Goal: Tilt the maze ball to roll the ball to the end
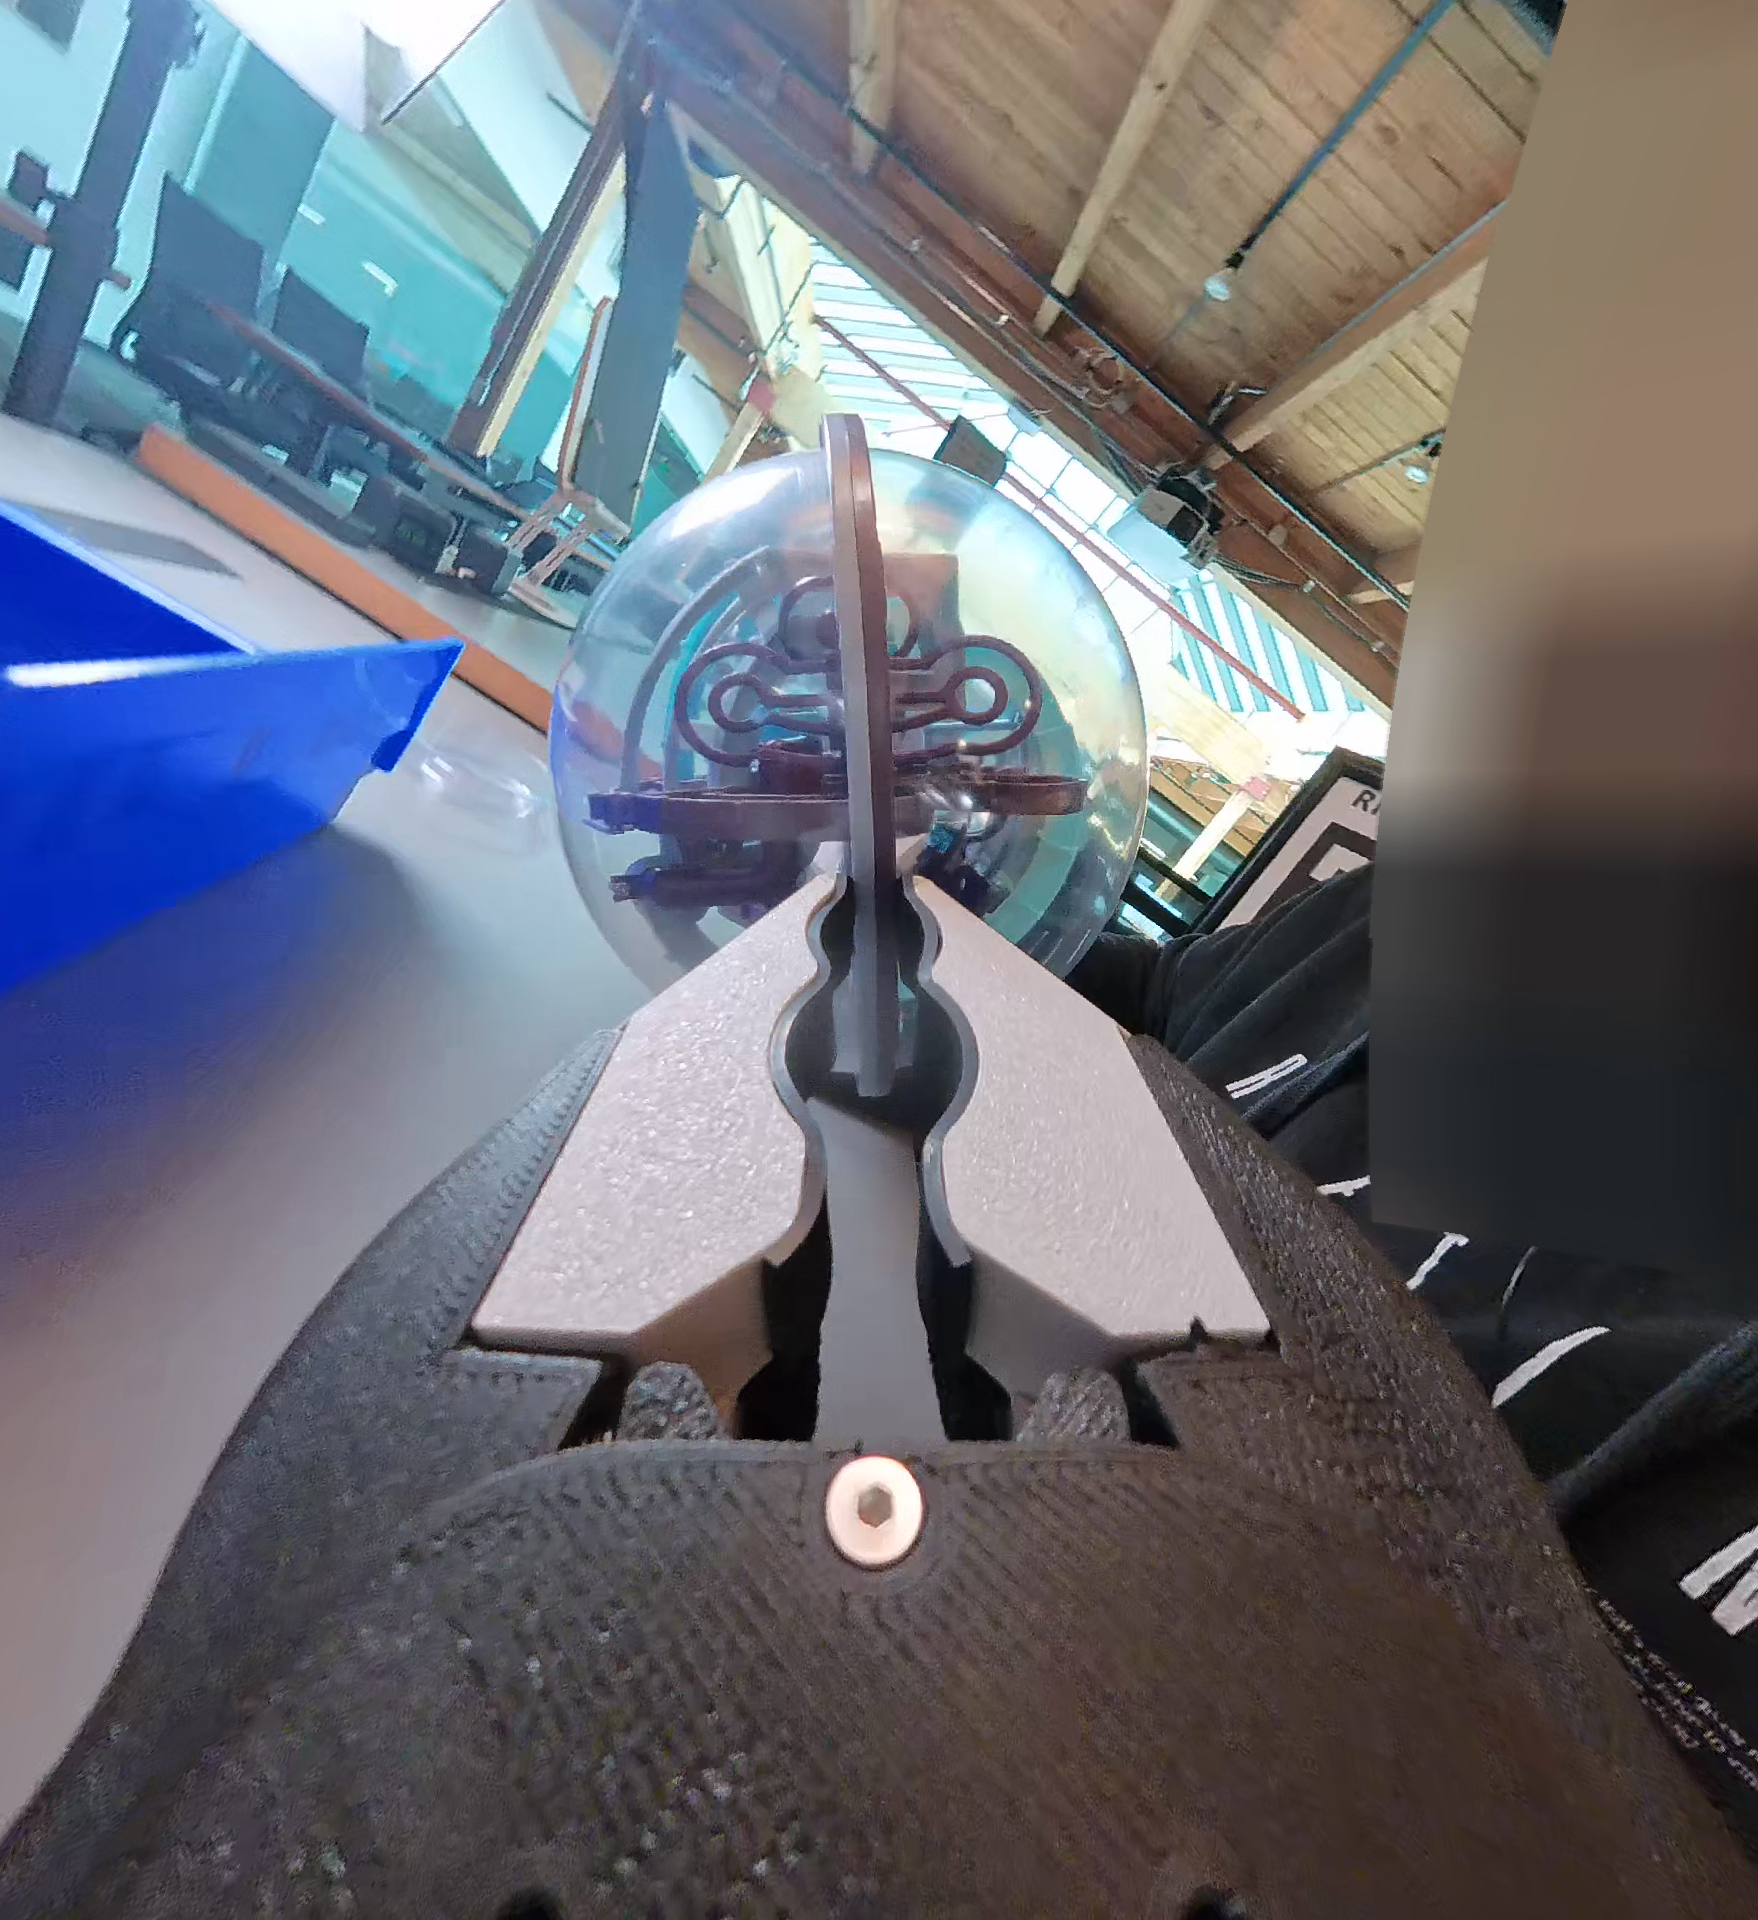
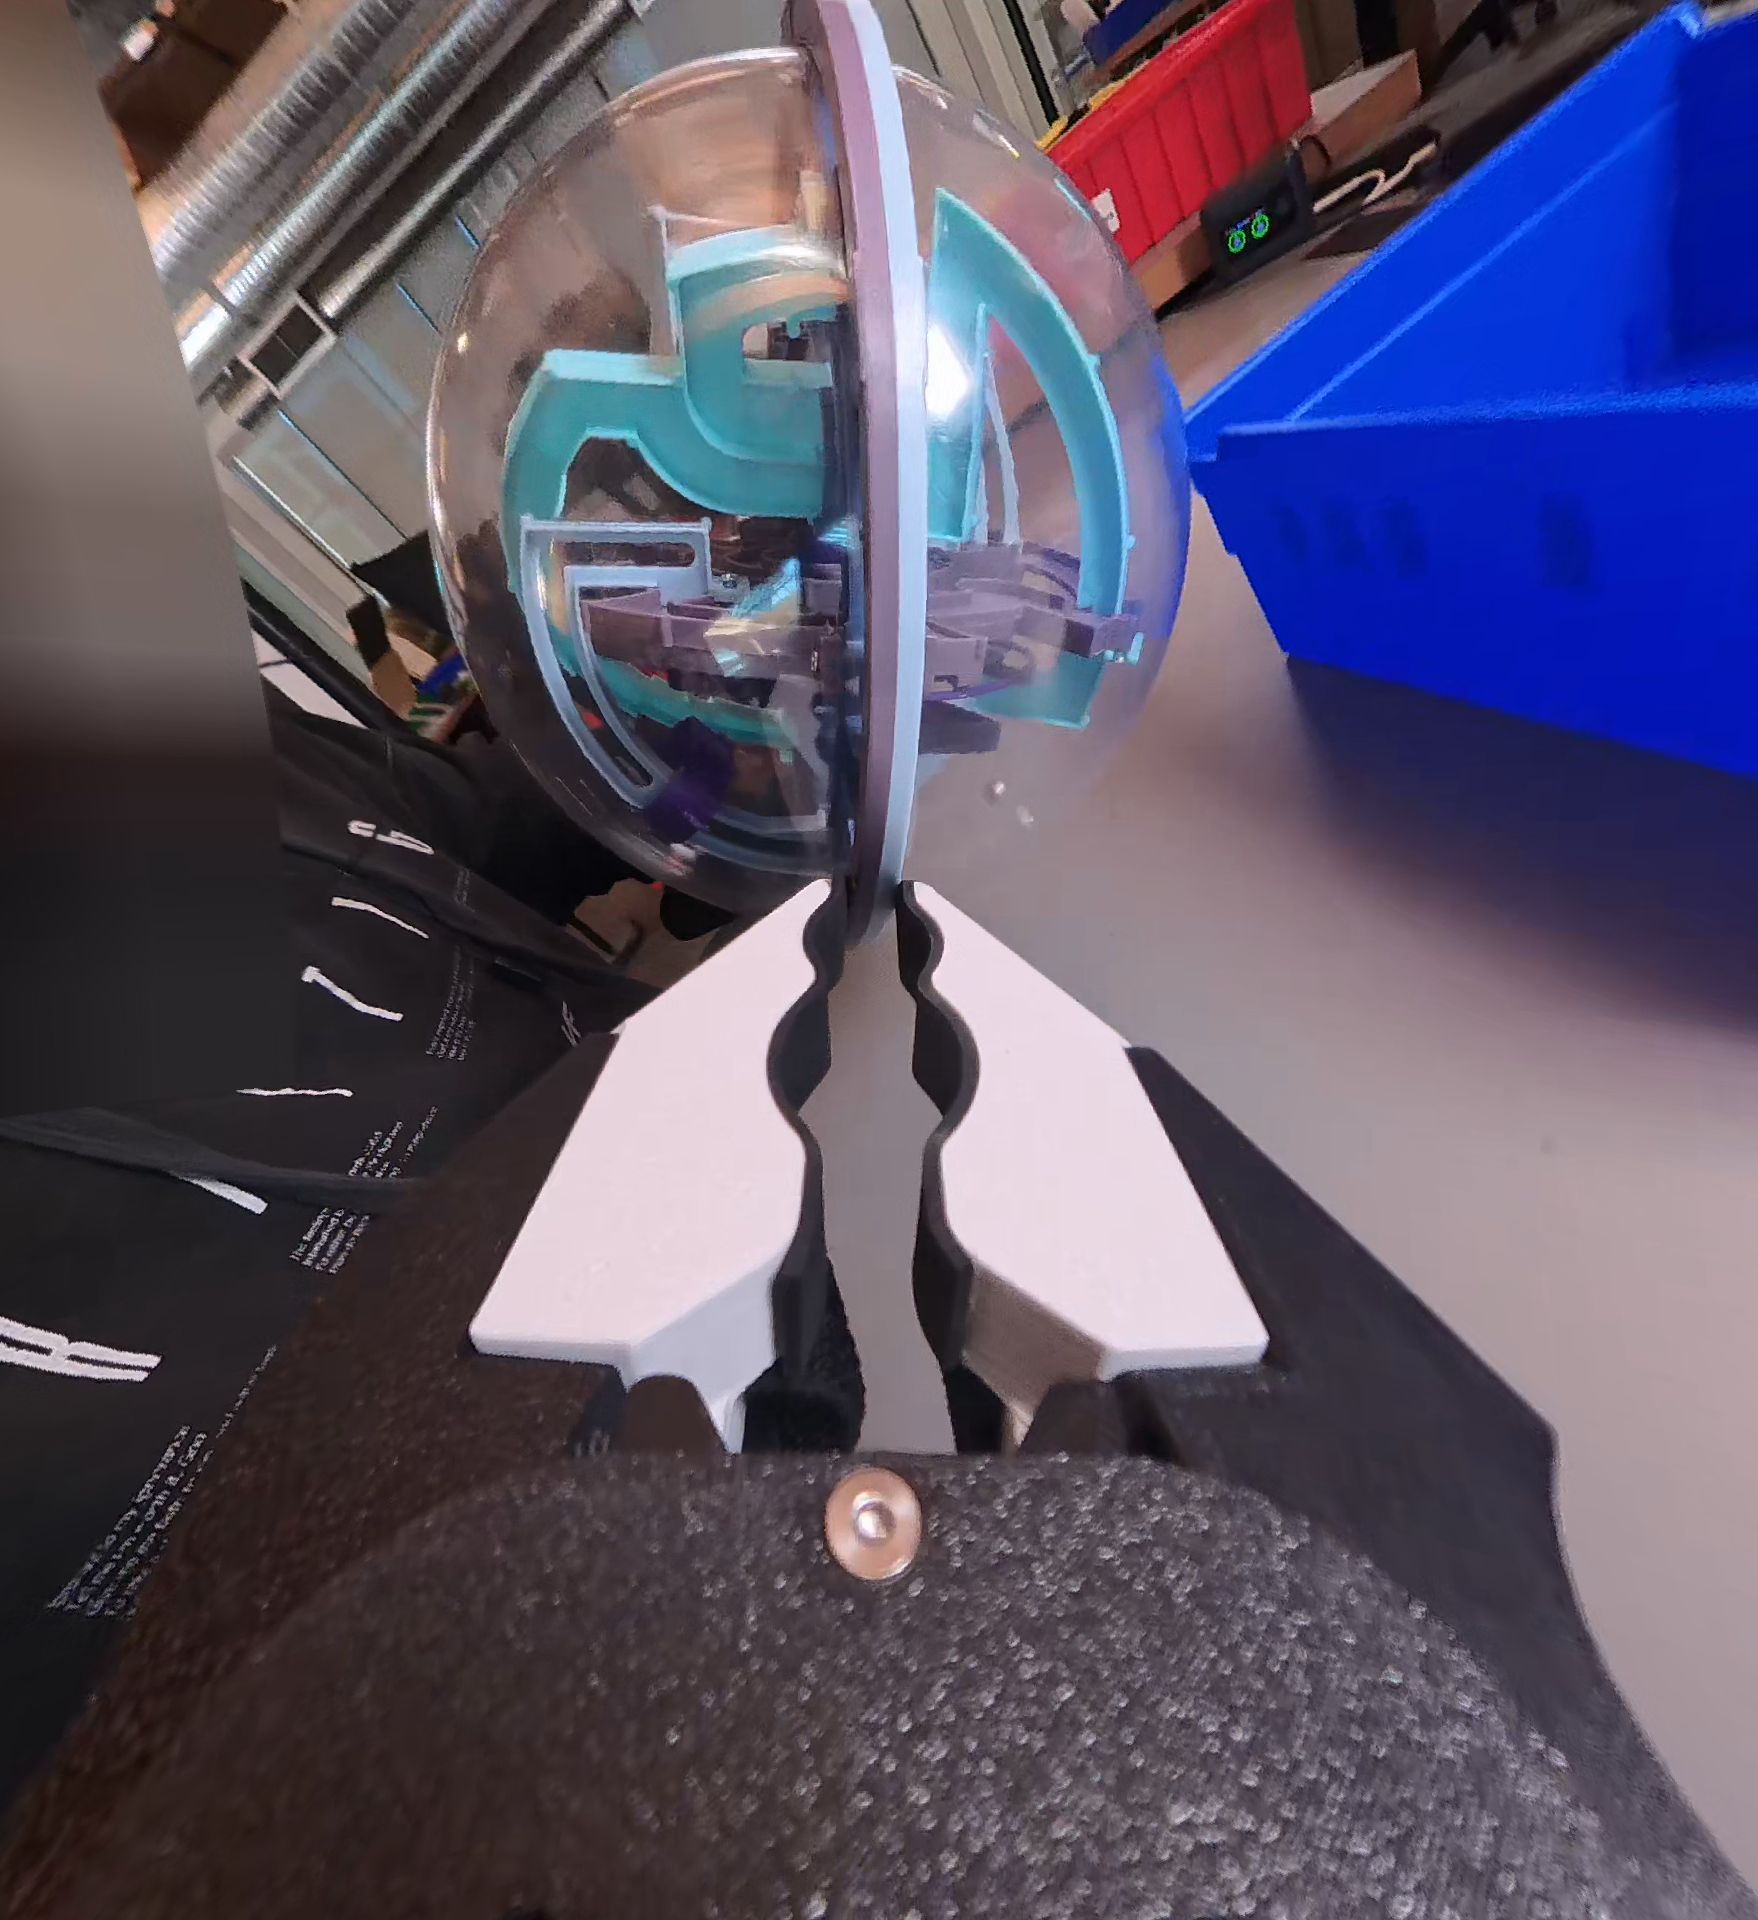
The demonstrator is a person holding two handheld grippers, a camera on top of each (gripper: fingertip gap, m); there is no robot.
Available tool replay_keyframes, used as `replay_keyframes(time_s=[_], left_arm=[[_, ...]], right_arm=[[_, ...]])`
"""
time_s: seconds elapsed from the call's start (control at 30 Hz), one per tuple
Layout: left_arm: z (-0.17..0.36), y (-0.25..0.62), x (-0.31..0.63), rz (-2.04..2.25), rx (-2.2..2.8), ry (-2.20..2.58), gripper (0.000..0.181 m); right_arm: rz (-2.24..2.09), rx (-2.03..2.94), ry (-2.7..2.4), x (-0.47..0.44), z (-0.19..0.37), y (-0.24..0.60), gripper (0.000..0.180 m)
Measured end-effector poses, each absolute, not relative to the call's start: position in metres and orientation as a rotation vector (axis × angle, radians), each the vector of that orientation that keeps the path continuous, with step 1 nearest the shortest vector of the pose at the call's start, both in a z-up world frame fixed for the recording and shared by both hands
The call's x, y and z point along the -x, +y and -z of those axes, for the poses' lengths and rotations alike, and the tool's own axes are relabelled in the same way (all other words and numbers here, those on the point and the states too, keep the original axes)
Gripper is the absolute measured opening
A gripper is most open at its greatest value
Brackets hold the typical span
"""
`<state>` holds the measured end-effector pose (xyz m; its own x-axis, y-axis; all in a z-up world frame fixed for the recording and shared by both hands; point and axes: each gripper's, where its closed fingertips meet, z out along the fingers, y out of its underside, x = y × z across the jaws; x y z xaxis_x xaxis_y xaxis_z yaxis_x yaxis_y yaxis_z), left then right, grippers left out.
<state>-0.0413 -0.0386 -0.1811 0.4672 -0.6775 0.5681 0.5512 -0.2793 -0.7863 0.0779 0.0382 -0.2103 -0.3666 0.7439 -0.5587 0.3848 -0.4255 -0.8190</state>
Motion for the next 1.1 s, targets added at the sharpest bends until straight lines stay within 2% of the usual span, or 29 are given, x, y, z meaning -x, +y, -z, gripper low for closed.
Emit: replay_keyframes(time_s=[0.63, 1.1], left_arm=[[0.099, -0.036, 0.034, 0.929, 1.177, 0.479, 0.007], [0.048, -0.049, 0.03, 0.809, 1.062, 0.591, 0.007]], right_arm=[[-1.555, 1.2, -1.611, -0.08, 0.113, 0.051, 0.007], [-1.468, 1.052, -1.619, -0.082, 0.069, 0.041, 0.008]])
